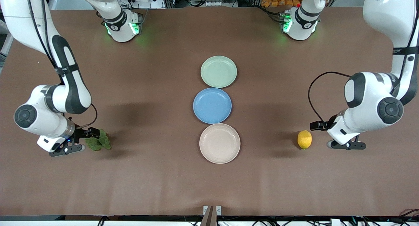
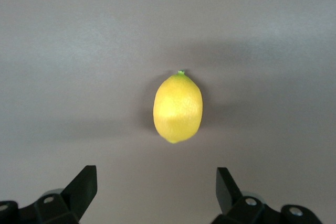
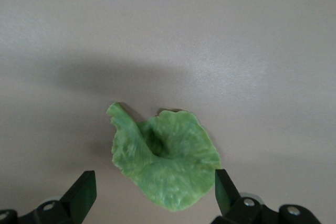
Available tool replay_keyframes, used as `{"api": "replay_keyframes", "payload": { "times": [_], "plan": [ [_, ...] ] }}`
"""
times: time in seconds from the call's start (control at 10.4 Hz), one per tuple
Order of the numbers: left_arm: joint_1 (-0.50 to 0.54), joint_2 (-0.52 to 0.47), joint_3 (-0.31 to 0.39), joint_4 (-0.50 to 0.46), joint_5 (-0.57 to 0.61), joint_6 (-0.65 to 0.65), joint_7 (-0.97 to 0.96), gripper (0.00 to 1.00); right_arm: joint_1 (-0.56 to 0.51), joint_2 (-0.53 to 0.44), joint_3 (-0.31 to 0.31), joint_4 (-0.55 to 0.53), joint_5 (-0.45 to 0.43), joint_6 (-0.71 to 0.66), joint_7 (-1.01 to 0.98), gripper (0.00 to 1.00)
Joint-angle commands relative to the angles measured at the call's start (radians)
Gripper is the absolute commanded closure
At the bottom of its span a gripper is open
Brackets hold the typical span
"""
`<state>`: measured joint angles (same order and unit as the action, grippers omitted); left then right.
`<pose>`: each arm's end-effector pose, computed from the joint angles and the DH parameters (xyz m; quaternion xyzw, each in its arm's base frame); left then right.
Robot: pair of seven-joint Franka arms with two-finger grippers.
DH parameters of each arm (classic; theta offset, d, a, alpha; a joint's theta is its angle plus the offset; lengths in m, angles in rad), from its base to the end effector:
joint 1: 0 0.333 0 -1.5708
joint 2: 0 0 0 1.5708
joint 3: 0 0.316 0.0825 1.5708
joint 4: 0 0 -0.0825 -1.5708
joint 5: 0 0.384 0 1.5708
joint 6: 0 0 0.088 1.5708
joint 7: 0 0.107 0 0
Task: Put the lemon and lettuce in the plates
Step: 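Close the right gripper on the lettuce while the left gripper grasps the lemon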
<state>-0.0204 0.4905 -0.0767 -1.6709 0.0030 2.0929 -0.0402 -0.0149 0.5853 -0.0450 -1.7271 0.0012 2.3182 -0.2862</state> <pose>0.6644 -0.0592 0.3156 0.9990 -0.0253 -0.0346 0.0146 0.6699 -0.0373 0.2461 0.9931 0.1162 0.0011 0.0123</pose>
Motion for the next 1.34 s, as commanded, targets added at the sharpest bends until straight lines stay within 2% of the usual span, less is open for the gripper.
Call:
{"api": "replay_keyframes", "payload": {
  "times": [0.0,0.57,1.25],
  "plan": [
    [0.005,0.031,-0.005,-0.016,0.008,0.068,0.016,0.0,-0.007,0.05,0.013,0.021,-0.009,0.013,-0.014,0.0],
    [-0.01,0.135,-0.006,-0.012,0.005,0.174,0.003,0.0,-0.011,0.111,0.014,0.018,-0.004,0.104,-0.019,0.0],
    [-0.026,0.223,-0.005,-0.019,0.005,0.308,0.002,0.0,-0.03,0.146,0.014,0.02,0.008,0.102,-0.017,0.0]
  ]
}}
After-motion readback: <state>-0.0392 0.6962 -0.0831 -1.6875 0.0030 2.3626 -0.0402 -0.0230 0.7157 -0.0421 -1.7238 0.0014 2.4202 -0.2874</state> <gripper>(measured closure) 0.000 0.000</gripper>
